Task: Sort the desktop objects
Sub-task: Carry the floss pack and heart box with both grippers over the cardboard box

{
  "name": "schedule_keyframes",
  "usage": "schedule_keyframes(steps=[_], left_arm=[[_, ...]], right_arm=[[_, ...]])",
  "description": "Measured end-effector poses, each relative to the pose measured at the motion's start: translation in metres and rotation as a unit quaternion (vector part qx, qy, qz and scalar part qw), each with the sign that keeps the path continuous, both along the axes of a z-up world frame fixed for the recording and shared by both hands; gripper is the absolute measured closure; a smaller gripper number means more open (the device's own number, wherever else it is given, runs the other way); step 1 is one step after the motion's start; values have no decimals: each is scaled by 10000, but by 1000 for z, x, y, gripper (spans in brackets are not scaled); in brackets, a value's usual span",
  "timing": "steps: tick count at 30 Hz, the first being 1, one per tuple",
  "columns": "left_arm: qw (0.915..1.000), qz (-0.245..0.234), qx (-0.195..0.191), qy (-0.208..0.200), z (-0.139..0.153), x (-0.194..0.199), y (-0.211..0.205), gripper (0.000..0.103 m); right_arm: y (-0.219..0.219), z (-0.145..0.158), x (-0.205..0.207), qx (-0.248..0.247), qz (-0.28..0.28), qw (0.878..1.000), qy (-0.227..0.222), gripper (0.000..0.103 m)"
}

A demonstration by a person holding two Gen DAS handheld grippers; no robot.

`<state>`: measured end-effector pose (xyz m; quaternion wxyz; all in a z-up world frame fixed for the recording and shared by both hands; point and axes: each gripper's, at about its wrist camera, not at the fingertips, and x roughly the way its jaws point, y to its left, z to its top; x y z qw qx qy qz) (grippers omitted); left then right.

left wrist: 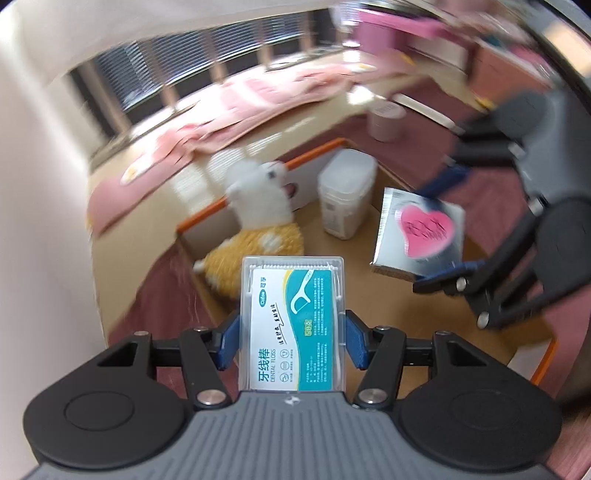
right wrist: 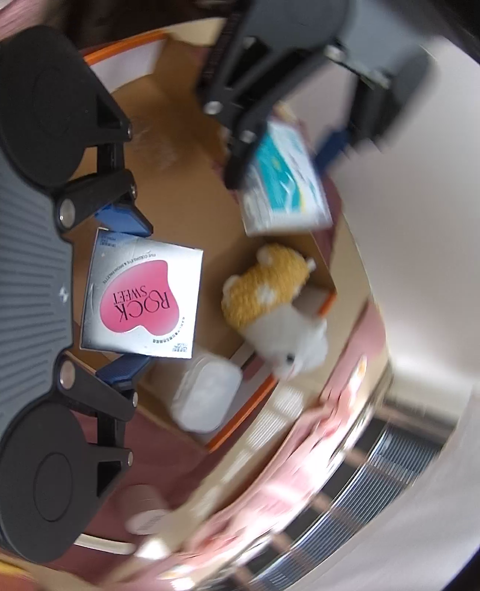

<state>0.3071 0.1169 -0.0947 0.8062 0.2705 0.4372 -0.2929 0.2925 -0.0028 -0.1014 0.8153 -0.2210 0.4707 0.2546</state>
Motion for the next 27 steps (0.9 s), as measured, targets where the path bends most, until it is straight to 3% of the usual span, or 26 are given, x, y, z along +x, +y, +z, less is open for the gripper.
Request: schedule_keyframes(steps=[5, 11, 18, 27], left_arm=[[9968, -738, 304, 43, -15, 2, -13, 46], [9847, -1583, 721, 50, -35, 3, -25, 46], [9657, -2251, 1297, 35, -58, 10, -36, 46], [9465, -2806, 1588, 138, -77, 18, -44, 46]], right_arm=[[8, -9, 12, -391, 886, 9953, 85, 35], [15, -23, 14, -749, 1771, 9813, 68, 35], [19, -41, 16, -1005, 2243, 9692, 139, 35], [20, -51, 18, -995, 2542, 9615, 322, 35]])
